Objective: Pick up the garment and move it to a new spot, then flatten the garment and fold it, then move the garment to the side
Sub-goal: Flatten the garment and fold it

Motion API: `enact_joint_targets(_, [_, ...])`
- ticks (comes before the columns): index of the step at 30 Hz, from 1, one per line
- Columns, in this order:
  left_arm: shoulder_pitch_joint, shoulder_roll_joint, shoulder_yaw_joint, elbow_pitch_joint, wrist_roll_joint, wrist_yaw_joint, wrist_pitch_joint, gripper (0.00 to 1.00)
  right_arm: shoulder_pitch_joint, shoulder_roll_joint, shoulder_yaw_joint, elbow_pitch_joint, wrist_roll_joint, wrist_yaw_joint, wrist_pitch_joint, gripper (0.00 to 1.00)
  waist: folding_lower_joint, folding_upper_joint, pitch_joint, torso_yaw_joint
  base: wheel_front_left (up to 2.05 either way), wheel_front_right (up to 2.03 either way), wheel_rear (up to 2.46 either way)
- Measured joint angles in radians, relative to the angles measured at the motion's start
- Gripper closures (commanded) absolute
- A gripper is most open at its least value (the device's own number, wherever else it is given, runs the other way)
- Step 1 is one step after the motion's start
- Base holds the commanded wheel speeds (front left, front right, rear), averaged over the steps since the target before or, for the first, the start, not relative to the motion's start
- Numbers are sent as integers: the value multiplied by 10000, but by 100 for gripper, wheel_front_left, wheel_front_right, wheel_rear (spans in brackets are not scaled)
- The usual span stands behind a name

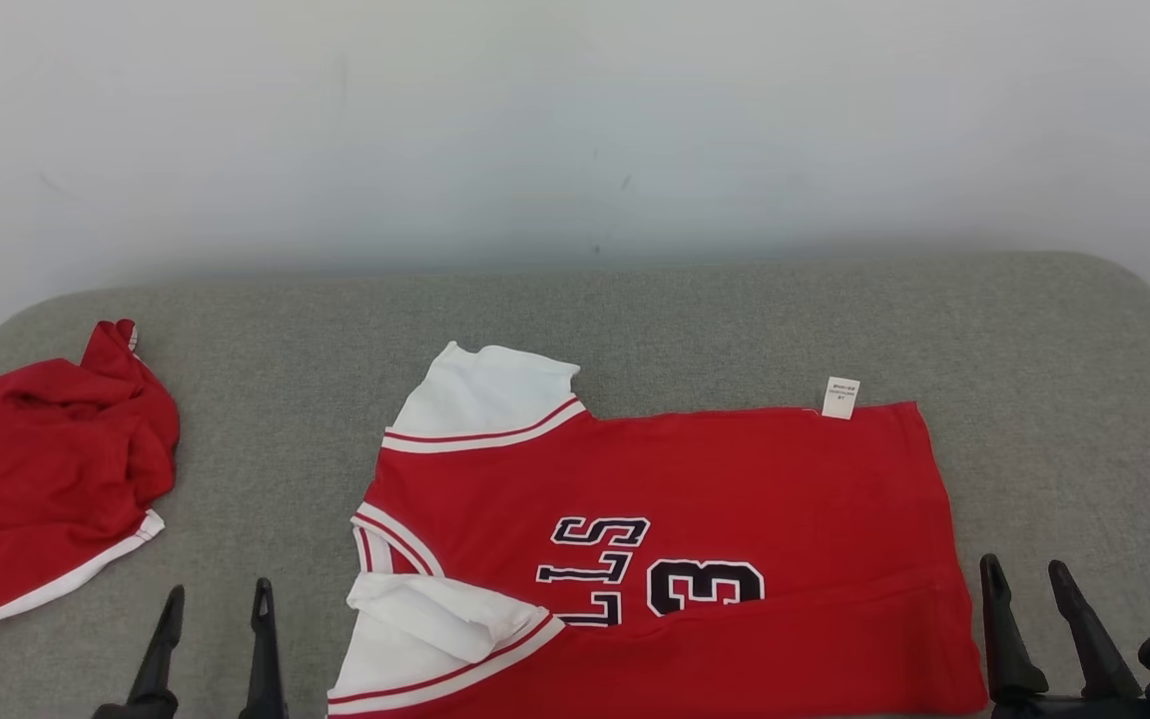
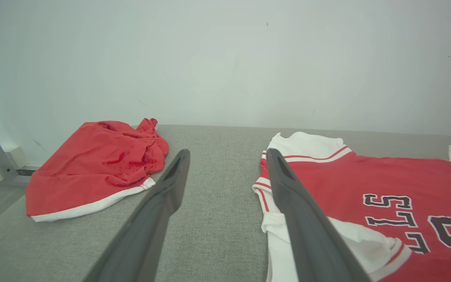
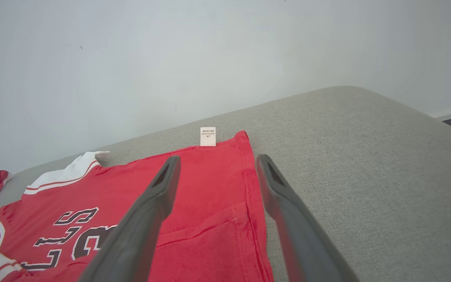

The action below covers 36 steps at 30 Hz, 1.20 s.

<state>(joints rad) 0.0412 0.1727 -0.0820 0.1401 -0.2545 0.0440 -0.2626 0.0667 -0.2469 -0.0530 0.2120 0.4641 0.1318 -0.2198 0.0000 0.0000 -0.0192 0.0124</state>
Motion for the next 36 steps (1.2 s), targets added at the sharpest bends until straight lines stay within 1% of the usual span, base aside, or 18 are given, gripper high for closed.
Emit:
enact_joint_targets(3, [59,6,240,-408,616,-15,0,0,-43,71,17,-219,-341,0,-207,0,0,0,-54,-27,0,0,0])
enact_joint_targets(4, [122,-6,307,-527,757,-84,0,0,-44,107,59,-301,-451,0,-276,0,1,0,-74,-37,0,0,0])
enact_joint_targets(8, [335,10,711,-897,940,-445,0,0,-35,263,184,-545,-903,0,-382,0,0,0,-136,-55,0,0,0])
enact_joint_targets(15, [794,-73,1457,-784,1016,-800,0,0,169,600,251,-761,-1636,0,-418,0,0,0,-200,35,0,0,0])
enact_joint_targets(17, [923,-65,1551,-621,1120,-880,0,0,267,690,217,-767,-1747,0,-418,0,0,0,-213,67,0,0,0])
enact_joint_targets(23, [1111,-324,1730,-316,1237,-984,0,0,538,836,65,-683,-2088,0,-418,0,0,0,-203,110,0,0,0])
enact_joint_targets(31, [1166,-495,1779,-123,1440,-1147,0,0,402,700,253,-382,-2314,0,-420,0,0,0,-61,-87,0,0,0])
enact_joint_targets(36, [729,-483,1781,56,1526,-1227,2,0,45,583,401,42,-2199,0,-428,0,0,0,122,-194,0,0,0])
